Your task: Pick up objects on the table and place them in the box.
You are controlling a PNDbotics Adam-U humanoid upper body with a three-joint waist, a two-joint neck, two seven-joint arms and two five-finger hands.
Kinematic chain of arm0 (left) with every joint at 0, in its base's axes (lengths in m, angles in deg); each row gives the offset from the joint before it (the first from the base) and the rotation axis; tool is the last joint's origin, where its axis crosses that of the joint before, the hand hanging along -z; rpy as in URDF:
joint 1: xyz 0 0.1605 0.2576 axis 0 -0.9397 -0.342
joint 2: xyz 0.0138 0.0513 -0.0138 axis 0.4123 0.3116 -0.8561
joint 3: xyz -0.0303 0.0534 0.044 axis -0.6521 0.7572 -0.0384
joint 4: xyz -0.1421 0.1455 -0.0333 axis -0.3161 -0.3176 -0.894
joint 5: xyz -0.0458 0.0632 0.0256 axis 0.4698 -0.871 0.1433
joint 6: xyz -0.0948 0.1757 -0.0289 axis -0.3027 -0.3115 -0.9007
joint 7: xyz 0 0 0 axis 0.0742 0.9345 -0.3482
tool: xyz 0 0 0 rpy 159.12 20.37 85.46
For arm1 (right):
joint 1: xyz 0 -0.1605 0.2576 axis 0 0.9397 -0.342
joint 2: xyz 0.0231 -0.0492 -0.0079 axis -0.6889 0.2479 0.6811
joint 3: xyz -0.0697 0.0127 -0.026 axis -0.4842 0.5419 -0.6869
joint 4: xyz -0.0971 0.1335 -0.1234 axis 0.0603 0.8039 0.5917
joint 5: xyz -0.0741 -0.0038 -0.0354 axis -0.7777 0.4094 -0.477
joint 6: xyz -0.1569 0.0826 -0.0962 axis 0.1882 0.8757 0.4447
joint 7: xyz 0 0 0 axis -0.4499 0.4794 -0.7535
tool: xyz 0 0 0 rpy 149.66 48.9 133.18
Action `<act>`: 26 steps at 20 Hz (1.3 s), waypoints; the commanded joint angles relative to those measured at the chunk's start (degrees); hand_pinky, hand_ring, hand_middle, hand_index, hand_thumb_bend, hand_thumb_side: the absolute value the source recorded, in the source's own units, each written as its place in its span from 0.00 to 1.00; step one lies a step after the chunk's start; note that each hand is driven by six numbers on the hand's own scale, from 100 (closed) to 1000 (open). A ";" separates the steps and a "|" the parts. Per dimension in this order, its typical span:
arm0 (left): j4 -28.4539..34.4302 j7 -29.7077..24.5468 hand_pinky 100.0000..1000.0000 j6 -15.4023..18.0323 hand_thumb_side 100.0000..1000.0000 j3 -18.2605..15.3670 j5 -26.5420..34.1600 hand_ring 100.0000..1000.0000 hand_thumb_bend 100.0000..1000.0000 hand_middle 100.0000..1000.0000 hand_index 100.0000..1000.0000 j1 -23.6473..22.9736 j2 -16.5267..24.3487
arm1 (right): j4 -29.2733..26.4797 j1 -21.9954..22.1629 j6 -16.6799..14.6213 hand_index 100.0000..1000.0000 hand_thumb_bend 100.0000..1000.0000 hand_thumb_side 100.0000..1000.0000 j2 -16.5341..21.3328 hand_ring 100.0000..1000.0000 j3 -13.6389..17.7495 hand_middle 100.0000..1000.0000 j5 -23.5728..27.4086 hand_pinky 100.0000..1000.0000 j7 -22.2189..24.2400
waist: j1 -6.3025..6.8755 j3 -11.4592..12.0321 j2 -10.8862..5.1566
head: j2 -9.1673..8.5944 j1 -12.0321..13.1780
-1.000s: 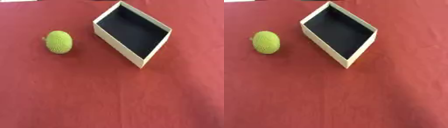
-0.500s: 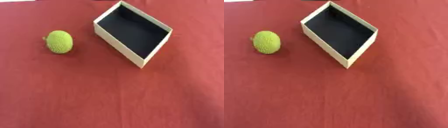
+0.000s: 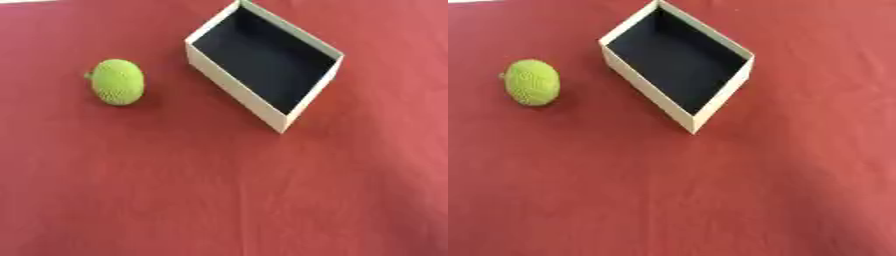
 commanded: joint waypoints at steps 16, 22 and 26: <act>-10.02 5.70 0.78 6.78 0.70 12.01 -16.13 0.72 0.08 0.74 0.91 2.33 17.04 | -1.04 -1.06 -0.18 0.73 0.00 0.55 1.80 0.74 -0.55 0.54 0.66 0.77 1.00 | 0.19 -0.72 -1.54 | -0.59 -0.40; -12.03 4.61 0.79 6.78 0.73 16.78 -22.40 0.74 0.08 0.76 0.91 5.09 19.59 | -1.04 -1.15 -0.20 0.73 0.00 0.55 1.81 0.74 -0.74 0.54 0.91 0.77 1.24 | 0.22 -1.03 -1.70 | -0.38 -0.35; -13.40 8.25 0.79 6.78 0.74 21.38 -26.21 0.75 0.09 0.78 0.92 6.03 23.84 | -1.04 -1.19 -0.22 0.73 0.00 0.55 2.00 0.74 -0.94 0.54 1.05 0.77 1.49 | 0.60 -1.11 -1.94 | -0.22 -0.71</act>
